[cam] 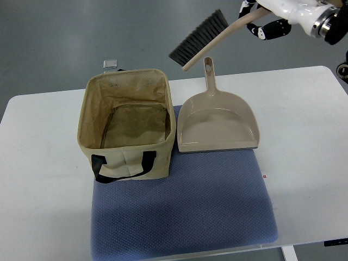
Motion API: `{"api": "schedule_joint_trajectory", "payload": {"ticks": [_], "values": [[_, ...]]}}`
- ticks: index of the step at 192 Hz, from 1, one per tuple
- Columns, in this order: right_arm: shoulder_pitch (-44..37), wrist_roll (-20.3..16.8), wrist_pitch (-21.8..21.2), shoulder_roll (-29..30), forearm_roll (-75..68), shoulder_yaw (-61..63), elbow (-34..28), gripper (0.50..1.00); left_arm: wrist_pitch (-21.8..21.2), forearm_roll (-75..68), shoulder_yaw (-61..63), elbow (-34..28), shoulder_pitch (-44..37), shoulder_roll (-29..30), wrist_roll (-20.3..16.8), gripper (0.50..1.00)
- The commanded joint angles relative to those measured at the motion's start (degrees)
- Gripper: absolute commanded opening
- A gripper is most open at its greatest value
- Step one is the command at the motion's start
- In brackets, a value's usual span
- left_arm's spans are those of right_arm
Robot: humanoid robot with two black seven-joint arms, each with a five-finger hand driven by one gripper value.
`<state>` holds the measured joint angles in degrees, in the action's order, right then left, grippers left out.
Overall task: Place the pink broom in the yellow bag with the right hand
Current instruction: 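Lift the brush with the right hand up past the dustpan, then lower the brush bristles-first into the beige fabric bag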
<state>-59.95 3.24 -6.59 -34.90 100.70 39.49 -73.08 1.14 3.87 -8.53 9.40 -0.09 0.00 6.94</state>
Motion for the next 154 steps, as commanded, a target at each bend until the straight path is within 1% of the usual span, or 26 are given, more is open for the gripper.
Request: {"api": "schedule_joint_trajectory", "payload": {"ticks": [1, 22, 41, 85, 86, 87, 88, 89, 90, 91, 92, 94, 95, 96, 97, 98, 99, 100, 105, 112, 113, 117, 118, 122, 134, 154], "values": [[-1.5, -0.4, -2.0, 5.3, 0.6, -0.4, 0.0, 0.500, 0.0, 0.0, 0.0, 0.0, 0.0, 0.0, 0.0, 1.000], [-1.6, -1.3, -3.6, 9.3, 0.8, -2.0, 0.0, 0.500, 0.0, 0.0, 0.0, 0.0, 0.0, 0.0, 0.0, 1.000], [-1.7, -1.5, -3.8, 11.7, 0.8, -4.5, 0.0, 0.500, 0.0, 0.0, 0.0, 0.0, 0.0, 0.0, 0.0, 1.000], [-2.2, -1.8, -3.7, 13.5, 1.2, -7.9, 0.0, 0.500, 0.0, 0.0, 0.0, 0.0, 0.0, 0.0, 0.0, 1.000], [-2.2, -1.8, -3.7, 13.5, 1.1, -7.9, 0.0, 0.525, 0.0, 0.0, 0.0, 0.0, 0.0, 0.0, 0.0, 1.000], [-2.2, -1.8, -3.7, 13.5, 1.1, -7.9, 0.0, 0.525, 0.0, 0.0, 0.0, 0.0, 0.0, 0.0, 0.0, 1.000], [-2.2, -1.8, -3.7, 13.6, 1.1, -7.9, 0.0, 0.555, 0.0, 0.0, 0.0, 0.0, 0.0, 0.0, 0.0, 1.000], [-2.2, -1.8, -3.7, 13.6, 1.1, -7.9, 0.0, 0.556, 0.0, 0.0, 0.0, 0.0, 0.0, 0.0, 0.0, 1.000], [-2.2, -1.8, -3.8, 13.6, 1.0, -7.9, 0.0, 0.586, 0.0, 0.0, 0.0, 0.0, 0.0, 0.0, 0.0, 1.000], [-2.2, -1.8, -3.8, 13.6, 1.0, -7.9, 0.0, 0.586, 0.0, 0.0, 0.0, 0.0, 0.0, 0.0, 0.0, 1.000], [-2.2, -1.8, -3.7, 13.6, 0.9, -7.9, 0.0, 0.615, 0.0, 0.0, 0.0, 0.0, 0.0, 0.0, 0.0, 1.000], [-2.2, -1.8, -3.7, 13.6, 0.9, -7.9, 0.0, 0.615, 0.0, 0.0, 0.0, 0.0, 0.0, 0.0, 0.0, 1.000], [-2.2, -1.8, -3.7, 13.6, 0.9, -7.9, 0.0, 0.645, 0.0, 0.0, 0.0, 0.0, 0.0, 0.0, 0.0, 1.000], [-2.2, -1.8, -3.7, 13.6, 0.9, -7.9, 0.0, 0.646, 0.0, 0.0, 0.0, 0.0, 0.0, 0.0, 0.0, 1.000], [-2.2, -1.8, -3.7, 13.6, 0.8, -7.9, 0.0, 0.672, 0.0, 0.0, 0.0, 0.0, 0.0, 0.0, 0.0, 1.000], [-2.2, -1.8, -3.7, 13.6, 0.8, -7.9, 0.0, 0.672, 0.0, 0.0, 0.0, 0.0, 0.0, 0.0, 0.0, 1.000], [-2.2, -1.8, -3.7, 13.6, 0.7, -7.8, 0.0, 0.696, 0.0, 0.0, 0.0, 0.0, 0.0, 0.0, 0.0, 1.000], [-2.2, -1.8, -3.7, 13.6, 0.7, -7.8, 0.0, 0.697, 0.0, 0.0, 0.0, 0.0, 0.0, 0.0, 0.0, 1.000], [-2.1, -1.8, -3.6, 13.6, 0.5, -7.7, 0.0, 0.743, 0.0, 0.0, 0.0, 0.0, 0.0, 0.0, 0.0, 1.000], [-2.0, -1.8, -3.5, 13.7, 0.4, -7.7, 0.0, 0.782, 0.0, 0.0, 0.0, 0.0, 0.0, 0.0, 0.0, 1.000], [-2.0, -1.8, -3.5, 13.7, 0.3, -7.6, 0.0, 0.797, 0.0, 0.0, 0.0, 0.0, 0.0, 0.0, 0.0, 1.000], [-2.0, -1.8, -3.5, 13.7, 0.2, -7.5, 0.0, 0.809, 0.0, 0.0, 0.0, 0.0, 0.0, 0.0, 0.0, 1.000], [-1.9, -1.8, -3.4, 13.7, 0.2, -7.5, -0.1, 0.827, 0.0, 0.0, 0.0, 0.0, 0.0, 0.0, 0.0, 1.000], [-1.9, -1.8, -3.3, 13.8, 0.1, -7.4, -0.1, 0.856, 0.0, 0.0, 0.0, 0.0, 0.0, 0.0, 0.0, 1.000], [-1.8, -1.8, -3.2, 14.5, 0.0, -7.2, -0.1, 0.903, 0.0, 0.0, 0.0, 0.0, 0.0, 0.0, 0.0, 1.000], [-1.8, -1.8, -2.8, 14.2, -0.2, -6.8, -0.1, 0.911, 0.0, 0.0, 0.0, 0.0, 0.0, 0.0, 0.0, 1.000]]}}
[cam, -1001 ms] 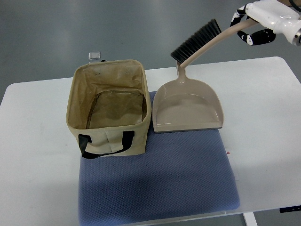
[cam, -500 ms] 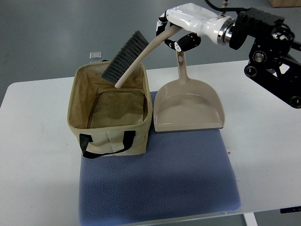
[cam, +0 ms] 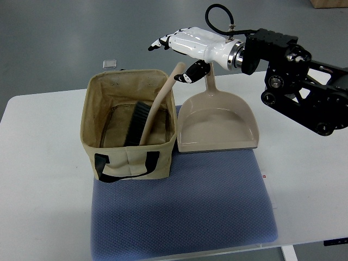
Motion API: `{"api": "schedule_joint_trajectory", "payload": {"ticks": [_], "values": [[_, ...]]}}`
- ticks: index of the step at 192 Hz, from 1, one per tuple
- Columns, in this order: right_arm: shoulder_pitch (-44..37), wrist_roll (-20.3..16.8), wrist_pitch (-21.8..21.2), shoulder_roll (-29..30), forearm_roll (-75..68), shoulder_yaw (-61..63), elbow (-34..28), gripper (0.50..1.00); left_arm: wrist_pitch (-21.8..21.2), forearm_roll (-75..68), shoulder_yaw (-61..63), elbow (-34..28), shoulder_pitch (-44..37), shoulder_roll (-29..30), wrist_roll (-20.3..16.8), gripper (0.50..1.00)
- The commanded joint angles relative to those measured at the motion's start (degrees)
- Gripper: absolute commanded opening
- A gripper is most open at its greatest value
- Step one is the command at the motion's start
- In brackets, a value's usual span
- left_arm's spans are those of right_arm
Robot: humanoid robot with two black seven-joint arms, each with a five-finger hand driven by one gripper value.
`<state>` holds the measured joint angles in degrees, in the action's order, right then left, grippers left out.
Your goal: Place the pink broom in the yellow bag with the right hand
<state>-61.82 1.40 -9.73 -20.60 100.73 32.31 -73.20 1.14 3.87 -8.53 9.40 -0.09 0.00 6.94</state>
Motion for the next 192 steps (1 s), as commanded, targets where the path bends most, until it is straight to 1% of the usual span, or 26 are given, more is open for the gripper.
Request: {"api": "schedule_joint_trajectory", "payload": {"ticks": [1, 33, 63, 79, 97, 108, 129, 131, 142, 154, 176, 185, 192], "values": [[0.1, 0.0, 0.3, -0.2, -0.2, 0.4, 0.0, 0.911, 0.0, 0.0, 0.0, 0.0, 0.0, 0.0, 0.0, 1.000], [1.2, -0.3, 2.2, -1.3, -4.8, 3.6, 0.0, 0.911, 0.0, 0.0, 0.0, 0.0, 0.0, 0.0, 0.0, 1.000], [7.1, -3.8, 2.4, -1.6, -10.7, 12.6, 0.0, 0.911, 0.0, 0.0, 0.0, 0.0, 0.0, 0.0, 0.0, 1.000], [11.5, -3.7, 2.4, -1.7, -13.0, 18.1, 0.2, 0.909, 0.0, 0.0, 0.0, 0.0, 0.0, 0.0, 0.0, 1.000], [15.3, -3.3, 3.1, -2.0, -15.0, 21.4, 0.2, 0.909, 0.0, 0.0, 0.0, 0.0, 0.0, 0.0, 0.0, 1.000], [17.7, -3.2, 4.7, -2.0, -17.1, 23.6, 0.2, 0.909, 0.0, 0.0, 0.0, 0.0, 0.0, 0.0, 0.0, 1.000], [21.4, -2.9, 9.9, -2.0, -23.7, 26.0, 0.4, 0.909, 0.0, 0.0, 0.0, 0.0, 0.0, 0.0, 0.0, 1.000], [21.4, -2.9, 9.9, -2.0, -23.7, 26.0, 0.4, 0.909, 0.0, 0.0, 0.0, 0.0, 0.0, 0.0, 0.0, 1.000], [22.6, -2.6, 13.6, -2.2, -27.7, 26.1, 0.8, 0.909, 0.0, 0.0, 0.0, 0.0, 0.0, 0.0, 0.0, 1.000], [23.8, -2.0, 16.7, -2.3, -31.8, 26.1, 1.4, 0.909, 0.0, 0.0, 0.0, 0.0, 0.0, 0.0, 0.0, 1.000], [26.0, -0.9, 18.7, -2.9, -37.8, 26.0, 1.7, 0.909, 0.0, 0.0, 0.0, 0.0, 0.0, 0.0, 0.0, 1.000], [27.0, 0.2, 18.9, -2.9, -38.8, 26.1, 1.9, 0.909, 0.0, 0.0, 0.0, 0.0, 0.0, 0.0, 0.0, 1.000], [28.1, 1.8, 18.9, -2.9, -39.2, 26.1, 2.4, 0.909, 0.0, 0.0, 0.0, 0.0, 0.0, 0.0, 0.0, 1.000]]}}
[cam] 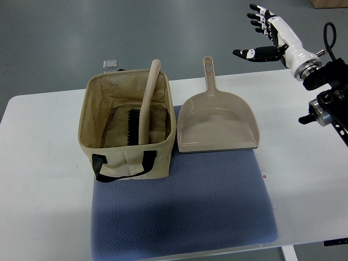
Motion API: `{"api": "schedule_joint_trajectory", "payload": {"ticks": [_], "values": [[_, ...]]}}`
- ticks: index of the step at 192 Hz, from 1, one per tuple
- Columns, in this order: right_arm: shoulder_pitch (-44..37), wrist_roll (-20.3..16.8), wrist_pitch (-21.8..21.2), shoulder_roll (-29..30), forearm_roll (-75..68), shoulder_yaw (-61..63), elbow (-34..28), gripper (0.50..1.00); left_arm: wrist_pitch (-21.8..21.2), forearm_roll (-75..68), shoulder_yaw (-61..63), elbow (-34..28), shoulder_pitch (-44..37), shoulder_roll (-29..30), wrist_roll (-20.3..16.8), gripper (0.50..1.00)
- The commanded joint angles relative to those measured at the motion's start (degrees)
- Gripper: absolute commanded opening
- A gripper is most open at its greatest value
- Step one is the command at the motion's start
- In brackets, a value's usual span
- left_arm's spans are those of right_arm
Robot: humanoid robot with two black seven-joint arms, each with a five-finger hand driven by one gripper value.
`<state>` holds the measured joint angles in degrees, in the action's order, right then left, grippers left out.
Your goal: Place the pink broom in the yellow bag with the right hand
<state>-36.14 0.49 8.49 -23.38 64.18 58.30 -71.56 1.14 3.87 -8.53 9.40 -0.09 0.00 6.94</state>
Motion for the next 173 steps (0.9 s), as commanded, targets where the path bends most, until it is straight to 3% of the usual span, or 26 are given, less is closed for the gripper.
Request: {"api": "schedule_joint_trajectory", "payload": {"ticks": [1, 16, 102, 173], "values": [[2.4, 2.7, 0.7, -0.1, -2.7, 0.1, 0.7, 0.909, 0.0, 0.0, 0.0, 0.0, 0.0, 0.0, 0.0, 1.000], [4.4, 4.7, 0.7, 0.2, -3.1, 0.6, 1.2, 0.909, 0.0, 0.0, 0.0, 0.0, 0.0, 0.0, 0.0, 1.000], [11.7, 4.0, 0.4, 8.6, -18.1, 8.2, 1.2, 0.911, 0.0, 0.0, 0.0, 0.0, 0.0, 0.0, 0.0, 1.000], [14.3, 4.8, 0.5, 12.8, -18.8, 12.0, 1.2, 0.932, 0.0, 0.0, 0.0, 0.0, 0.0, 0.0, 0.0, 1.000]]}}
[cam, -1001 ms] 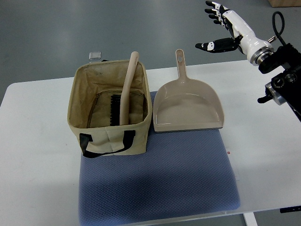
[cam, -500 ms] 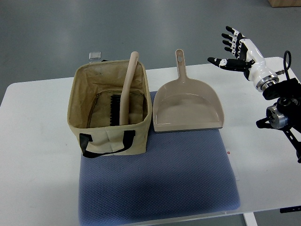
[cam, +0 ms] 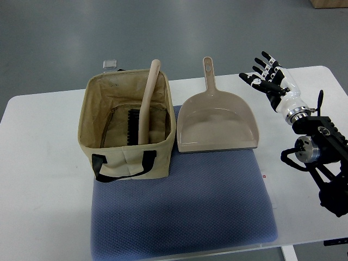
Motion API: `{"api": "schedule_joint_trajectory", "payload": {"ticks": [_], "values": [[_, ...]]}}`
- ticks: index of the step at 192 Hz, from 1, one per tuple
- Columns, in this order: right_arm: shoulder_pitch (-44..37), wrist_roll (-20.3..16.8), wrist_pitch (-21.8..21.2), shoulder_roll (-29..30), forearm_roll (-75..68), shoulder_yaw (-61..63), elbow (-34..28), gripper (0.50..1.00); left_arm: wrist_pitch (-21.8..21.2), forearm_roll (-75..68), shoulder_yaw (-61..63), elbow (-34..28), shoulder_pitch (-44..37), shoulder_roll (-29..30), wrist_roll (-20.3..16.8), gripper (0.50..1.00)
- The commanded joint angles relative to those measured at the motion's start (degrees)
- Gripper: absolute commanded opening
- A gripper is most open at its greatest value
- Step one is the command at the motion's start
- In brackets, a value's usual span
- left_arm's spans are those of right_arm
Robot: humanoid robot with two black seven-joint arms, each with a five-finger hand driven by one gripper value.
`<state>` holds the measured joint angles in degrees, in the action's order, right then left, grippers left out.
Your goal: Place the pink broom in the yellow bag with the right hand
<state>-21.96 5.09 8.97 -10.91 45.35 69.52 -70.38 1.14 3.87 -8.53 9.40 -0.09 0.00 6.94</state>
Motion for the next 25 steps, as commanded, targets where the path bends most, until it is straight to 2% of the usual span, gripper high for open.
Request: {"api": "schedule_joint_trajectory", "payload": {"ticks": [1, 25], "values": [[0.2, 0.2, 0.0, 0.4, 0.0, 0.8, 0.0, 0.932, 0.0, 0.0, 0.0, 0.0, 0.0, 0.0, 0.0, 1.000], [0.1, 0.2, 0.0, 0.4, 0.0, 0.4, -0.1, 0.932, 0.0, 0.0, 0.0, 0.0, 0.0, 0.0, 0.0, 1.000]]}}
